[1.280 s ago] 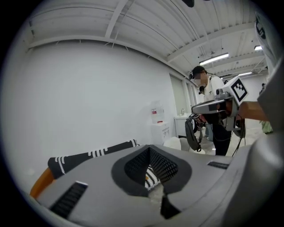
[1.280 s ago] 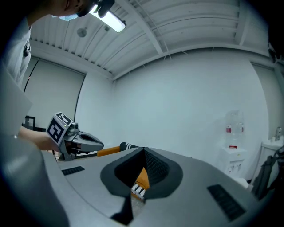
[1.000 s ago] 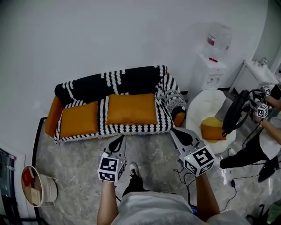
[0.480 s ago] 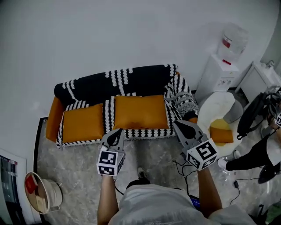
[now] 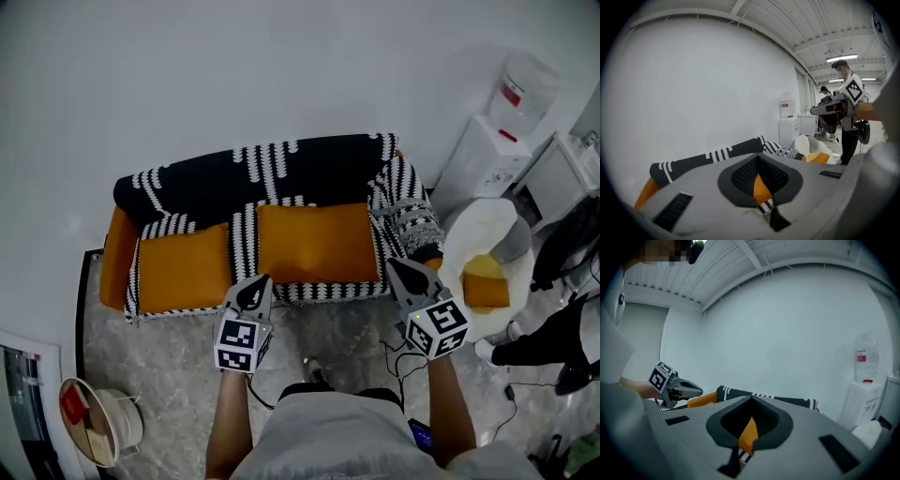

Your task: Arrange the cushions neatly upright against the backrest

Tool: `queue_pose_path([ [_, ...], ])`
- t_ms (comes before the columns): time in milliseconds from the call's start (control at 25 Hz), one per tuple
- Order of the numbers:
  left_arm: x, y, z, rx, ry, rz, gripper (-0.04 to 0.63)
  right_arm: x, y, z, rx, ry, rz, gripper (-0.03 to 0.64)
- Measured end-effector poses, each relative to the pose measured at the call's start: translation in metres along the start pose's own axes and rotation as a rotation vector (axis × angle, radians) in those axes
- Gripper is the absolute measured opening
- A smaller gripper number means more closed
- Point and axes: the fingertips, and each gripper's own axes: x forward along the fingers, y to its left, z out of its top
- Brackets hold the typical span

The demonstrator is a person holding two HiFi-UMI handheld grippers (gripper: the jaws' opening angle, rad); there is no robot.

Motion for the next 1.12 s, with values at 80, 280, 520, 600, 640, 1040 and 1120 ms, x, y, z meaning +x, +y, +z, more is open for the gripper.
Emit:
queue_pose_path([
  [80,0.010,0.014,-0.008,-0.005,0.016,-0.003,0.018,0.015,-0.004,-0.010,0.000,0.035,-0.020,-0.006],
  [280,0.036,0.044,-0.034,-0.027,0.085,-0.024,0.018,0.046,-0.016,-0.027,0.024,0.093,-0.059,-0.005],
  [520,0.068,0.065,-0.068,-0.049,0.158,-0.026,0.025,0.071,-0.053,-0.068,0.086,0.138,-0.128,-0.005],
  [600,0.078,0.067,-0.083,-0.066,0.180,-0.027,0.048,0.077,-0.066,-0.088,0.101,0.163,-0.144,-0.006],
  [640,0.084,0.068,-0.091,-0.075,0.190,-0.025,0.050,0.081,-0.072,-0.099,0.108,0.178,-0.148,-0.006],
  [1040,0.142,0.076,-0.208,-0.131,0.300,0.026,0.078,0.120,-0.116,-0.251,0.170,0.352,-0.176,0.069],
  [1120,0.154,0.077,-0.234,-0.143,0.321,0.032,0.085,0.127,-0.123,-0.284,0.204,0.378,-0.181,0.079],
])
